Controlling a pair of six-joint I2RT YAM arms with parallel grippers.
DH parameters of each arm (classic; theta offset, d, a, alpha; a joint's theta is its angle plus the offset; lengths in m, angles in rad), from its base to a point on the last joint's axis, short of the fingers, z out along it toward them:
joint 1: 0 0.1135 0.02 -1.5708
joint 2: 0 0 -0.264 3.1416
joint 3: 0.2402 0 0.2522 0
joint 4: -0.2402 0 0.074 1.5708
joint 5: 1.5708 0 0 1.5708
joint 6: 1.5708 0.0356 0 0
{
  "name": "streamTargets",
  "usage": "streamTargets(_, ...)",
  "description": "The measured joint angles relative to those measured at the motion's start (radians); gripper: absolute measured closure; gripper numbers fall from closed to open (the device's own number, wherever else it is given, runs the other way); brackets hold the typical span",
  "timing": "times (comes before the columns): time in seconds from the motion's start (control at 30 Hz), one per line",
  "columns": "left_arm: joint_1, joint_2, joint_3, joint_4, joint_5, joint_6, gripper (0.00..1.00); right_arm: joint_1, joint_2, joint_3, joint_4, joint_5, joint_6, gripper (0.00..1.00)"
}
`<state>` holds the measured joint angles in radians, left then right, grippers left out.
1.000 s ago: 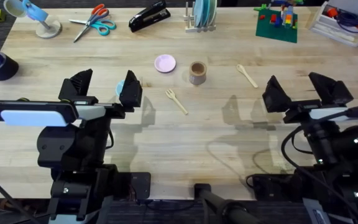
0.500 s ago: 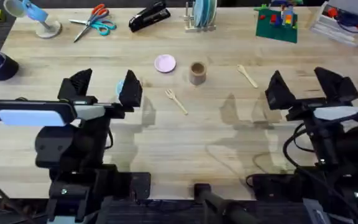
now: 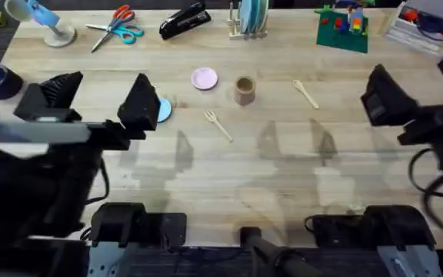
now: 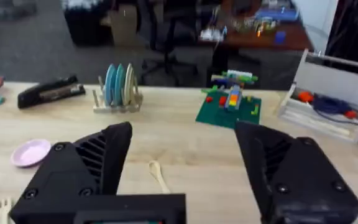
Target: Pick up a utensil and set it on the pink plate, then put the other utensil in the container.
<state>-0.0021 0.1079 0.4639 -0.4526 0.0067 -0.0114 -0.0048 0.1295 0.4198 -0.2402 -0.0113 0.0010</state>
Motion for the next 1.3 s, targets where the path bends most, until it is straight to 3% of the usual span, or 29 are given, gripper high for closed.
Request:
streamTargets(0.43,0.0,0.565,0.538,-0.554,-0.004,-0.05,0.007,0.0,0.538,0.574,-0.571,0.0,0.0,0.007)
streamTargets(0.63,0.0,0.807,0.704,-0.774,-0.003,-0.05,0.007,0.0,0.776,0.748,-0.761,0.0,0.0,0.008)
streamTargets(0.9,0.0,1.036,0.742,-0.842,0.001,-0.05,0.007,0.0,0.97,0.794,-0.793,0.0,0.0,0.008)
streamTargets(1.3,0.0,1.148,0.742,-0.841,0.033,-0.117,0.004,0.0,0.987,0.794,-0.789,0.0,0.001,0.008)
